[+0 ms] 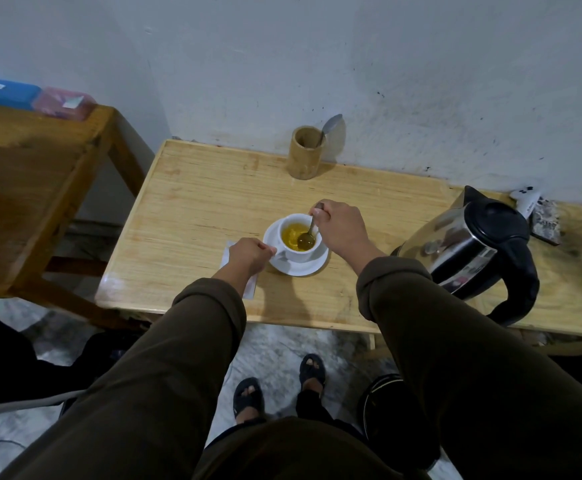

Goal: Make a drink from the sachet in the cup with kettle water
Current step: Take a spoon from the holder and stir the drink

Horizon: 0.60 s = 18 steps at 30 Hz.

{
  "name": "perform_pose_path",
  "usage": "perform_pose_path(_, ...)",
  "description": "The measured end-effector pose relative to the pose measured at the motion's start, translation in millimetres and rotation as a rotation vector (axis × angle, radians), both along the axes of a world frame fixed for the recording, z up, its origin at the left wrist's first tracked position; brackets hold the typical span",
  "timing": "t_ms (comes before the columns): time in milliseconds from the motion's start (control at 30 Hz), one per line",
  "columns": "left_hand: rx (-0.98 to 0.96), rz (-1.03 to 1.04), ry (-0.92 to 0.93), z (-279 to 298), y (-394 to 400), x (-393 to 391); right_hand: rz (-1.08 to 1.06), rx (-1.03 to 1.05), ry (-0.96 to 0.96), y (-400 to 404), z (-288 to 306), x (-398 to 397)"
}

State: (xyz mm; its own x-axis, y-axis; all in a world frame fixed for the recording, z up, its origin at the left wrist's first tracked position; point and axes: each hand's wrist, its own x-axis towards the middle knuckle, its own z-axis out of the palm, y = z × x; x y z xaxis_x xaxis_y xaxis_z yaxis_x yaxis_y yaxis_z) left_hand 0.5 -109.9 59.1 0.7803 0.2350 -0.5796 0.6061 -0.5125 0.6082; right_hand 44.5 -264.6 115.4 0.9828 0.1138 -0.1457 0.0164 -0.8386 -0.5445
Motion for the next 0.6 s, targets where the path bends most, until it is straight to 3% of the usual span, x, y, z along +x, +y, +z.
perform_pose_path(333,0.030,-0.004,-0.006,-0.3,-2.0,-1.2,0.036,0.175,0.068,-2.5,-1.5,-13.7)
perform_pose_path(600,0.052,-0.009,-0.047,0.4,-7.1,-4.0,-0.137,0.403,0.226,-18.2,7.7,-22.3)
